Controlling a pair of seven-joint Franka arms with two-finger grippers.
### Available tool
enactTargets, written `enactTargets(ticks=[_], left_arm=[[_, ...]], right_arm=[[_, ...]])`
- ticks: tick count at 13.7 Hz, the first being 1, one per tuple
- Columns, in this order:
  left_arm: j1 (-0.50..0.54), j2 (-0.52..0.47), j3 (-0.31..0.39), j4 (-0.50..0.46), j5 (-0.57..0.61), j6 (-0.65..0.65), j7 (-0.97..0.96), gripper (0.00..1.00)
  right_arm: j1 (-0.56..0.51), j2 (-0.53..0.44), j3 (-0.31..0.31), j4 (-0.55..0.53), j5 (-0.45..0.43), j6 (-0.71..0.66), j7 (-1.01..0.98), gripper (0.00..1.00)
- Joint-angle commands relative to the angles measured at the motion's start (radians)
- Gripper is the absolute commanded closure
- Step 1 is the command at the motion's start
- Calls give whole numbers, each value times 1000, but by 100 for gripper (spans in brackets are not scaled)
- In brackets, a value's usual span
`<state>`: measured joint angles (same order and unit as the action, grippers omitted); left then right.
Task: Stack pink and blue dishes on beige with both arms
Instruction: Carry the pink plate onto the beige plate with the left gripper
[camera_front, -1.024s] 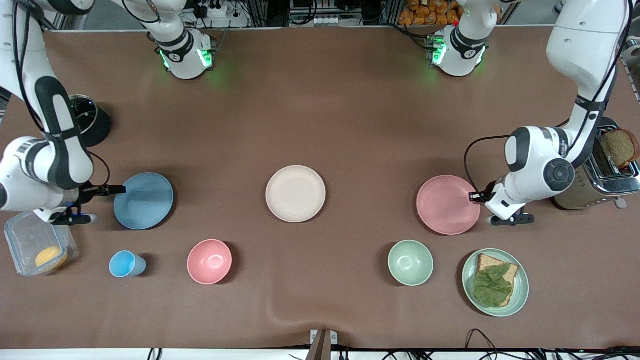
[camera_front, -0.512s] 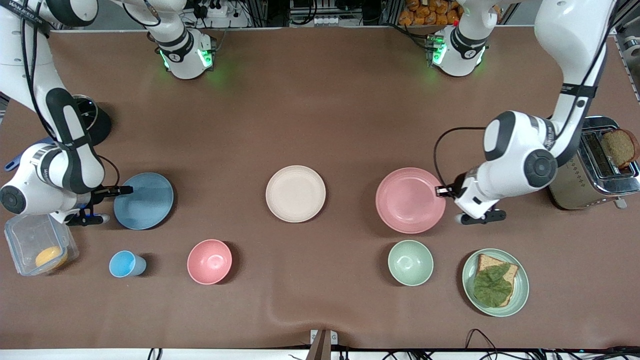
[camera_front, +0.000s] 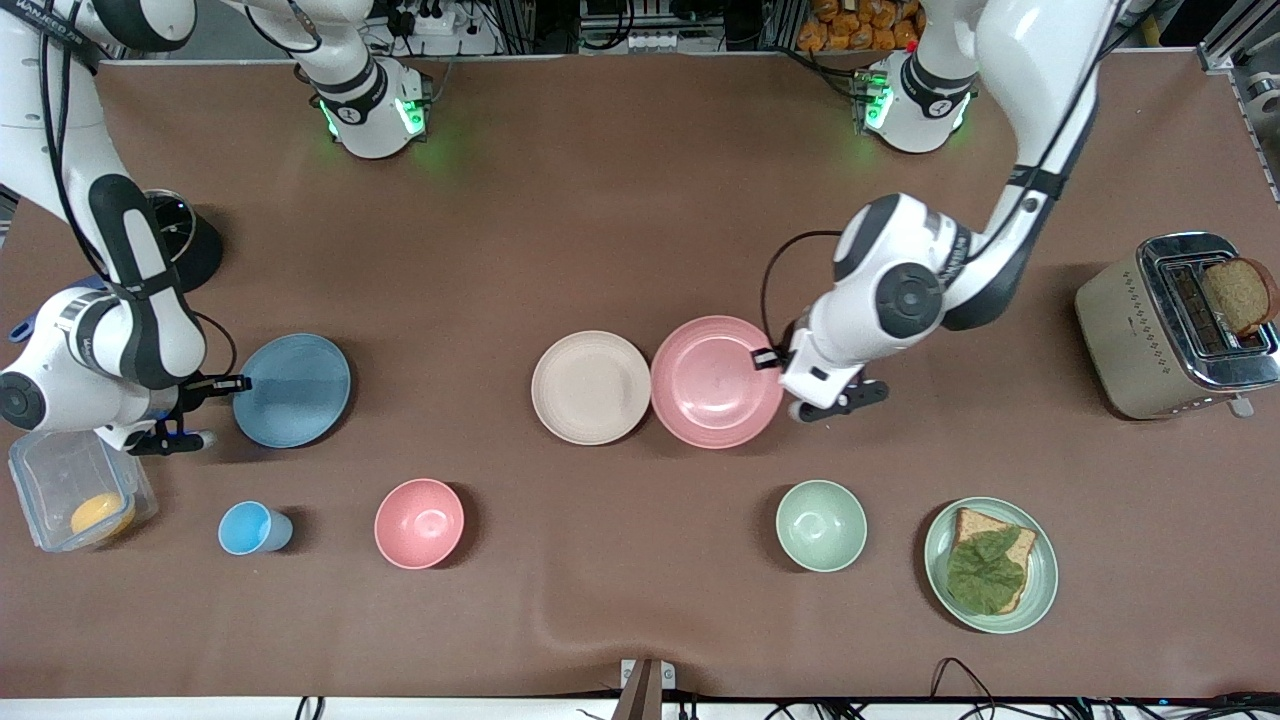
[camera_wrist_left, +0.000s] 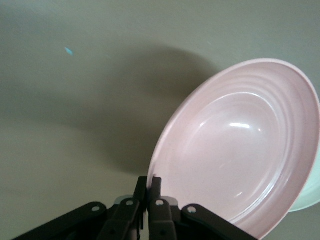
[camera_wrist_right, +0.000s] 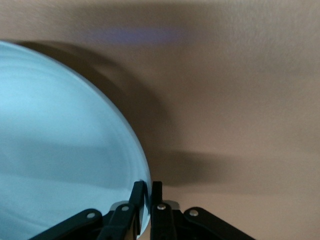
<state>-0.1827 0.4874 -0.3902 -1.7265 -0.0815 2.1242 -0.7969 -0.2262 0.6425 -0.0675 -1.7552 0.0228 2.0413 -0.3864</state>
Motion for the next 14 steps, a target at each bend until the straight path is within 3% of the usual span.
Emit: enactTargets(ticks=[1,4,9,14], left_arm=[[-69,62,7,54,-20,58,-79,100],[-145,118,8,54,-12,186,-168,100],[-236,157,17,54,-4,269,-205,100],[-251,195,16,54,90,319,-203,100]], right_arm=[[-1,-44,9,14,2,-41,-39,100],[19,-90,9,49,2,-102,-46,100],[88,-115,35,166,17,-283,-31,100],[215,-115,44,204,181,-408,112,100]])
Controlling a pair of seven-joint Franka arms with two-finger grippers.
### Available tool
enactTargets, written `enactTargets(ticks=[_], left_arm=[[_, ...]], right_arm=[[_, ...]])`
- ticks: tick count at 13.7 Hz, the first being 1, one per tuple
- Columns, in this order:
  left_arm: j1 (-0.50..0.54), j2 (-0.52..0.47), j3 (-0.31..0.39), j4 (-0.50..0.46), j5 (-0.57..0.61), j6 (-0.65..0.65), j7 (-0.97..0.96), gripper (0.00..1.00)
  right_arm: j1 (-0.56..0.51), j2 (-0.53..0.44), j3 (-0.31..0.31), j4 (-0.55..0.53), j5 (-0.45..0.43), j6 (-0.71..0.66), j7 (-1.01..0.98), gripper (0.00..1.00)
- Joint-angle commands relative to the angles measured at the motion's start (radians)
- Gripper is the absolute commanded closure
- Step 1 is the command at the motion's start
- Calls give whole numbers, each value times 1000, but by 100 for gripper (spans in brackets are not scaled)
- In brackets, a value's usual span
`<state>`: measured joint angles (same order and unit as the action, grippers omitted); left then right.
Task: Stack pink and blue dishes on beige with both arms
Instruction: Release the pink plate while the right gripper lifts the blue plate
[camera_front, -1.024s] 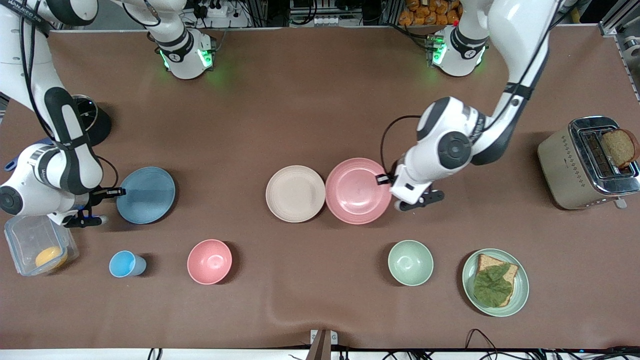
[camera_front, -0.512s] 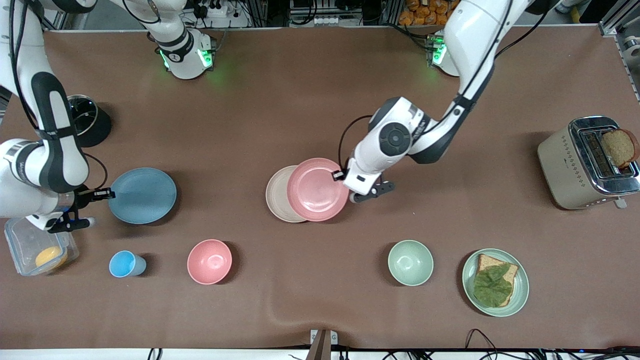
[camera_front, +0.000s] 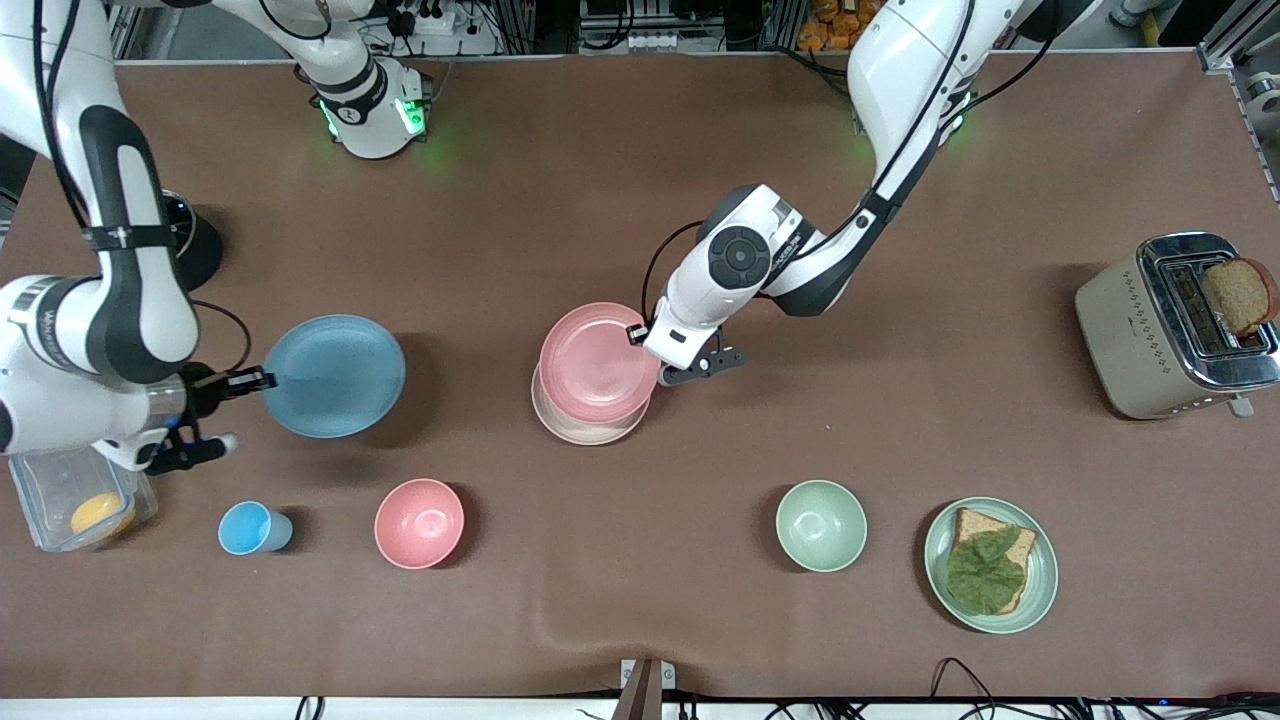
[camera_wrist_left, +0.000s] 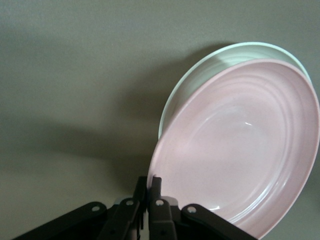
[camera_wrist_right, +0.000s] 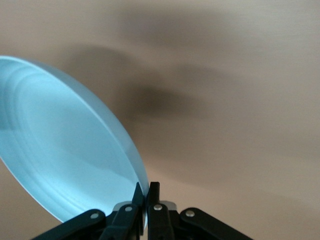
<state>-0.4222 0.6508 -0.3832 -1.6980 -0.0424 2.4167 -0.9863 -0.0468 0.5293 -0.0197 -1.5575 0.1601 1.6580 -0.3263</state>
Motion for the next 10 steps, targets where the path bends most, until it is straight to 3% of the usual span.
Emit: enactTargets(ticks=[1,3,10], left_arm=[[-15,42,9,26,58,48,-12,100],[-15,58,9,26,59,103,-12,100],[-29,93,9,26,59,180,2,100]], right_arm=[[51,-2,-3,7,67,-24,73,100],[73,-2,-3,7,110,-29,102,100],[103,8,-3,1,118,-29,139,100]])
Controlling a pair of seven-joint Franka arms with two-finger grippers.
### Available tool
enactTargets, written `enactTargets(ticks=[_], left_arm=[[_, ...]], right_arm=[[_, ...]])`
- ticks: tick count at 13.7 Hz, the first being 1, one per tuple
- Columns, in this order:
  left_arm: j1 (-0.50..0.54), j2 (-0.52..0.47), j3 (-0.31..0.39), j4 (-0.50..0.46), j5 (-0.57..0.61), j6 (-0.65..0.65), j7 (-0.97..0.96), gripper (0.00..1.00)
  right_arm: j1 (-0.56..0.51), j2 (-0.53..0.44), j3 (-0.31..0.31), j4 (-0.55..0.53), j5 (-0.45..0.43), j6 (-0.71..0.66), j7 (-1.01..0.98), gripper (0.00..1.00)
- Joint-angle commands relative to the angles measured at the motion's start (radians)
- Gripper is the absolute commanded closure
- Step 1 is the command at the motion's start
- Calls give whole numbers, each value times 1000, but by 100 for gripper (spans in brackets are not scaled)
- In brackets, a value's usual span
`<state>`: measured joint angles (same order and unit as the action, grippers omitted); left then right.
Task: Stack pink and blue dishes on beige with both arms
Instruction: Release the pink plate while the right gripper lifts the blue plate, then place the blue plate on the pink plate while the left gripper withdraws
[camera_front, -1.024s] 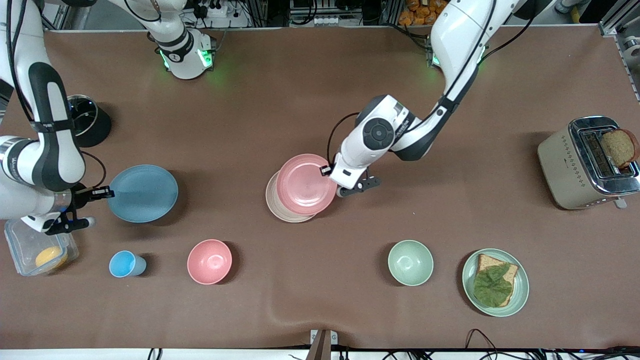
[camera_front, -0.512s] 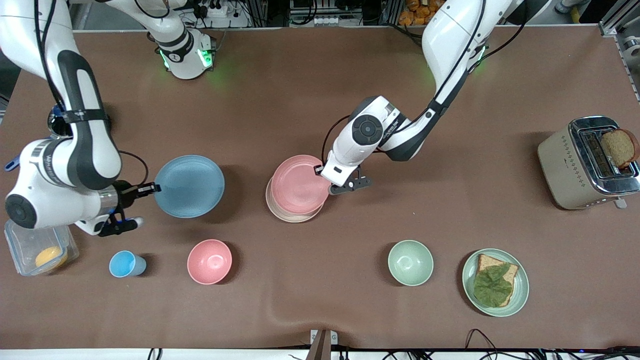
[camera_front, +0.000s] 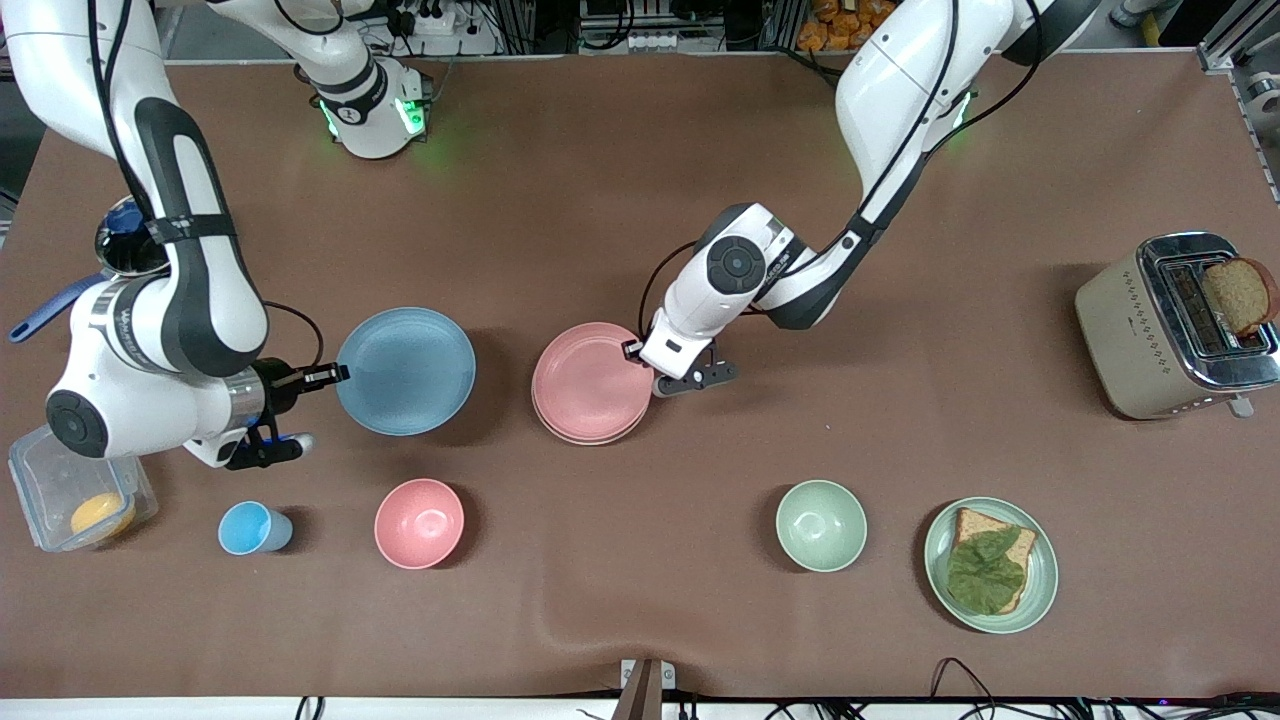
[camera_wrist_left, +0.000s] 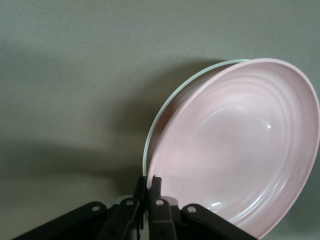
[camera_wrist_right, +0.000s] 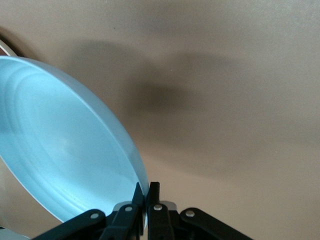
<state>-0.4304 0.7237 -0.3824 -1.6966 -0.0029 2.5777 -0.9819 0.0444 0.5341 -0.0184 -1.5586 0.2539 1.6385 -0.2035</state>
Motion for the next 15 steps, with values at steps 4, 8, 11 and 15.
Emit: enactTargets(ticks=[4,8,11,15], left_arm=[[-22,28,10,26,18,21,-3,100],[-21,32,10,28,15,27,-9,75],[-21,36,10,55,17,29,-18,0],[8,-7,10,91,20,13,-15,0]], right_arm=[[49,3,-5,-5,50,-9,81,100],[97,6,-5,-6,76,-6,159,100],[127,10,-5,-15,99,0,197,100],[178,12,-5,-23,145,15,286,100]])
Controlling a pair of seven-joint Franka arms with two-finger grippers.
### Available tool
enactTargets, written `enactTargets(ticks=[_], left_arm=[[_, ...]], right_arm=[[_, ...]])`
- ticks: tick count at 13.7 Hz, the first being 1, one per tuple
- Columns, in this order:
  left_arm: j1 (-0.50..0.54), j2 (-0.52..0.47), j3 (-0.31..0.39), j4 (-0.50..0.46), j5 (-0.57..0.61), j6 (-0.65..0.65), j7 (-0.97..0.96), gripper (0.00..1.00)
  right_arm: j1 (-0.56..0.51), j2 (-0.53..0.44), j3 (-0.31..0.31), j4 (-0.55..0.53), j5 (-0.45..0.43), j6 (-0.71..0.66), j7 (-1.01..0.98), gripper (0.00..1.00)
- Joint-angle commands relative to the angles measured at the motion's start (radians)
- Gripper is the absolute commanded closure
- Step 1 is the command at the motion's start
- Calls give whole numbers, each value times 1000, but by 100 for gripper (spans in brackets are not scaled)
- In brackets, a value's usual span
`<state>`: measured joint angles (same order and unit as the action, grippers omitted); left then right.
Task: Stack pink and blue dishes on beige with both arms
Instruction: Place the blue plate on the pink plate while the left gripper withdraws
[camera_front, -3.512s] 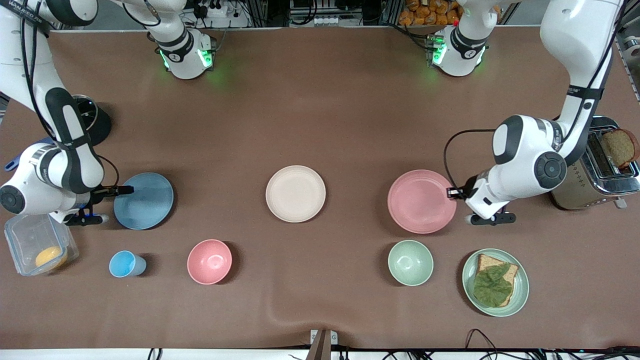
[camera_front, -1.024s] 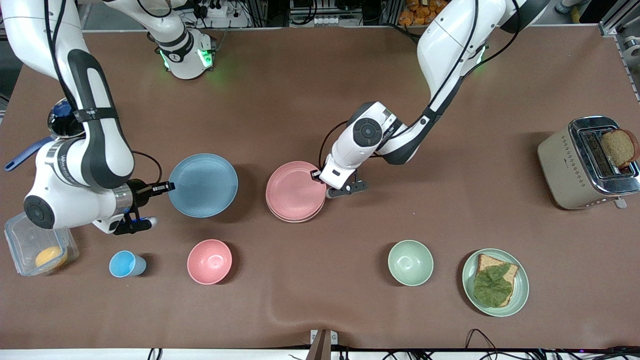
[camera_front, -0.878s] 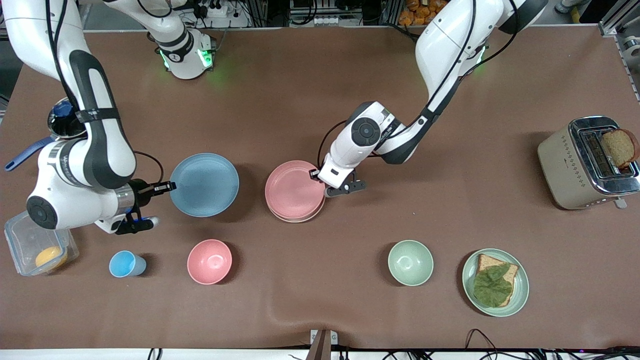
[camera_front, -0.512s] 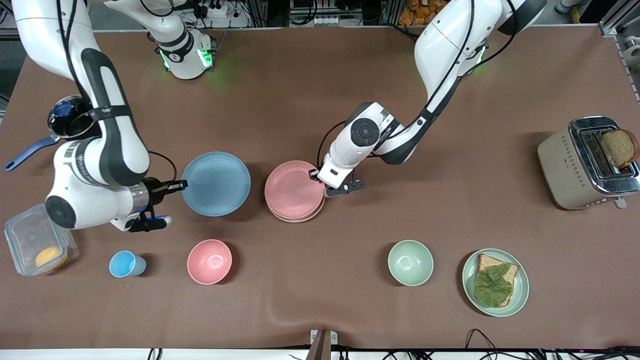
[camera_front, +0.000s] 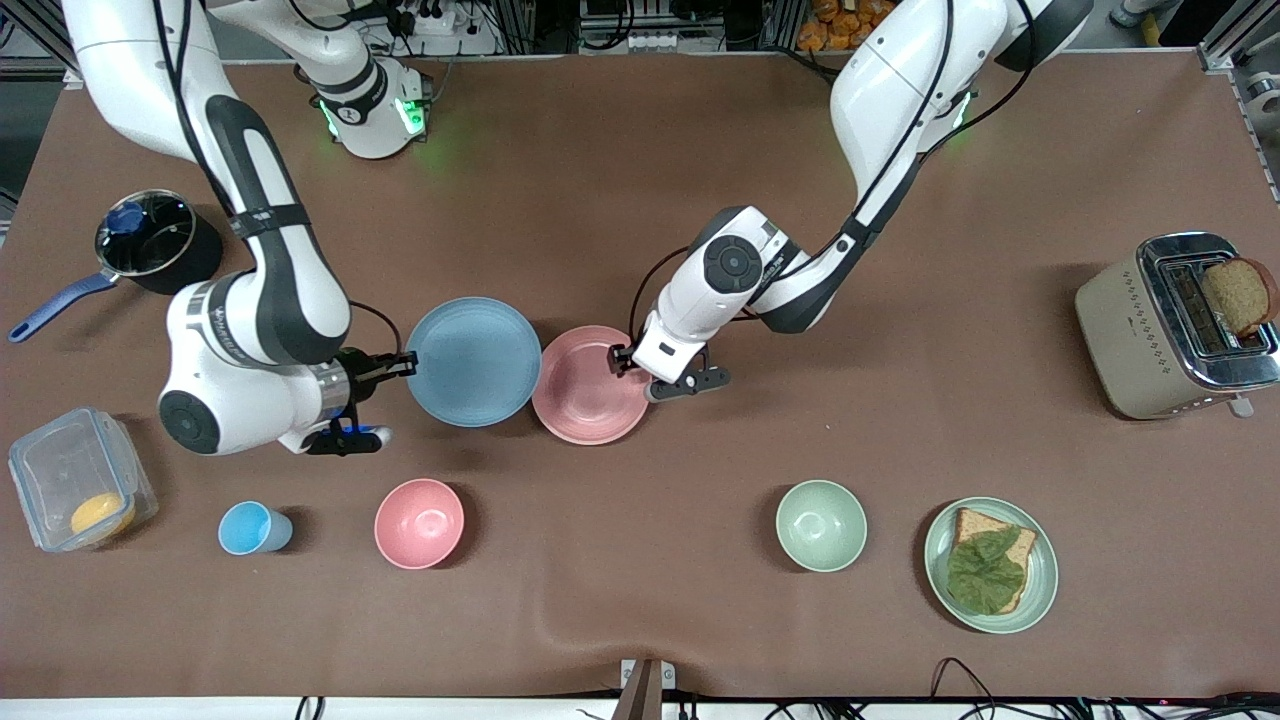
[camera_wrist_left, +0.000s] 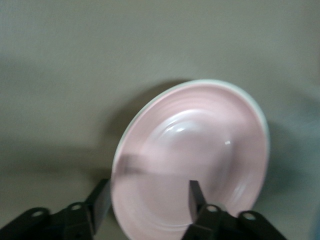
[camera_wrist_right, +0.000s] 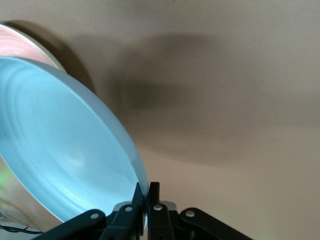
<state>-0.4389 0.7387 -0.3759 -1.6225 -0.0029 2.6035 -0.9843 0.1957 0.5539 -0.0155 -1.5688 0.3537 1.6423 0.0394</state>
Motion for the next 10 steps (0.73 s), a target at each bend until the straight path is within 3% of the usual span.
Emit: enactTargets(ticks=[1,5,10], left_arm=[[50,-53,5,15,21,-38,-7,0],[166,-191,5,7,58,-244,79,0],[310,-367,5,9,66,-472,159,0]], right_arm=[[43,-5,-7,-14,62,13,69,100],[149,4,-9,-27,77,112,207,100],[208,58,-7,-30,86,232,277,100]])
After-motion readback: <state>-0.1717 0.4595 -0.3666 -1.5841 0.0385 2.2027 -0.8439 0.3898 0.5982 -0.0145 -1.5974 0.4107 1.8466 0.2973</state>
